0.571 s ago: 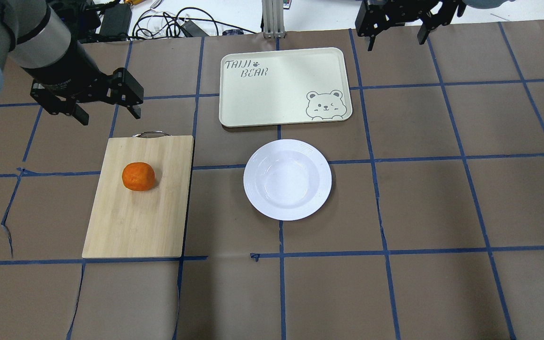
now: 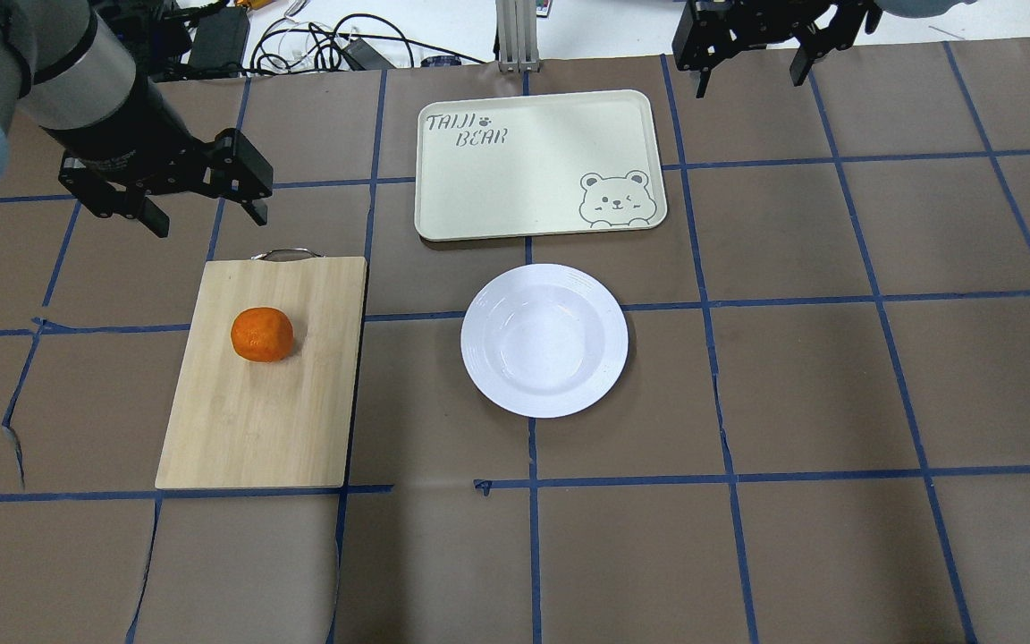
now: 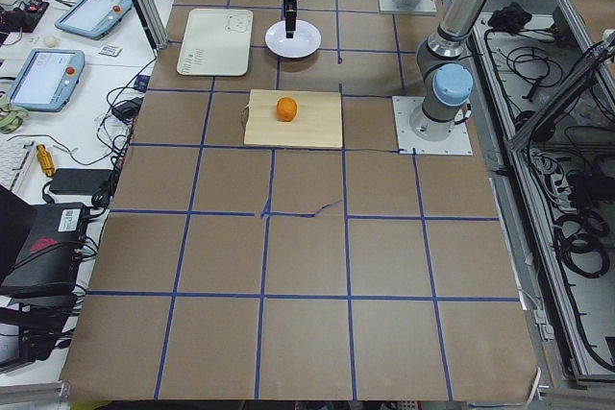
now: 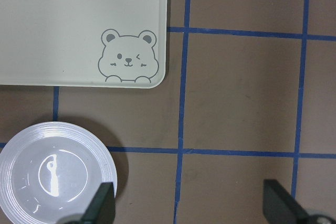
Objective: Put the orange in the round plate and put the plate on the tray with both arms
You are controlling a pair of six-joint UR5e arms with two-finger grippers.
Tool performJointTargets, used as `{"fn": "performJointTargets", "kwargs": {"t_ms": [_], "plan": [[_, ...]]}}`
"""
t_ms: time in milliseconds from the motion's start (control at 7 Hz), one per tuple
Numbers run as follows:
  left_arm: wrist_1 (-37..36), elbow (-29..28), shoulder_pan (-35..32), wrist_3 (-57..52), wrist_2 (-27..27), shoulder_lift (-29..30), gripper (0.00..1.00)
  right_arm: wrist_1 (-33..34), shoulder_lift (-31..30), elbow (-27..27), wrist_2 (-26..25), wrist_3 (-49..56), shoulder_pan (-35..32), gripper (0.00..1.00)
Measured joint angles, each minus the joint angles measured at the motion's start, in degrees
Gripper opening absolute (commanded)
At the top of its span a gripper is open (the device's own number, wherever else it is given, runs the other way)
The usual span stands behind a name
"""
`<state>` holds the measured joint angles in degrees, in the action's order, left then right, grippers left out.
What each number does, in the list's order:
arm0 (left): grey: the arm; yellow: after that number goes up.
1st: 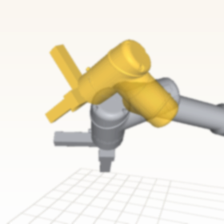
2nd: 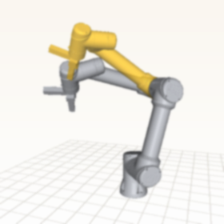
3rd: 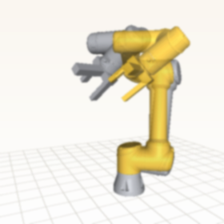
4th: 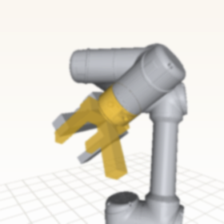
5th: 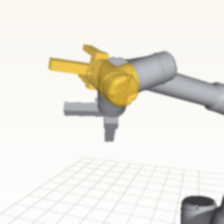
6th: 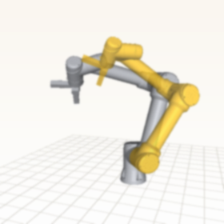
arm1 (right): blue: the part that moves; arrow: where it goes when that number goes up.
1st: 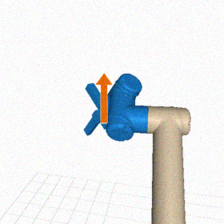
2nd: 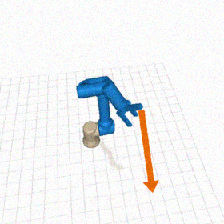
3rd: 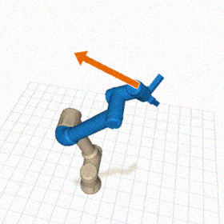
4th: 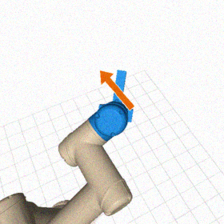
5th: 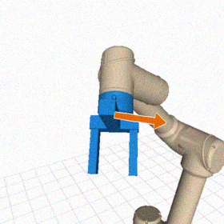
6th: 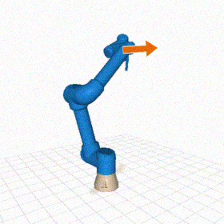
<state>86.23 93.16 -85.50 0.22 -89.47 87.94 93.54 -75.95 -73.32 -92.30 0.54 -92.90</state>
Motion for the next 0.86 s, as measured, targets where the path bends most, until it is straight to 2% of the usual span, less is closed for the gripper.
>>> {"fn": "performJointTargets", "kwargs": {"t_ms": [857], "plan": [[-0.04,-0.11,0.06,0.04,-0.14,-0.17,1.00,0.13,-0.02,-0.68,0.55,-0.23,0.17,1.00]]}}
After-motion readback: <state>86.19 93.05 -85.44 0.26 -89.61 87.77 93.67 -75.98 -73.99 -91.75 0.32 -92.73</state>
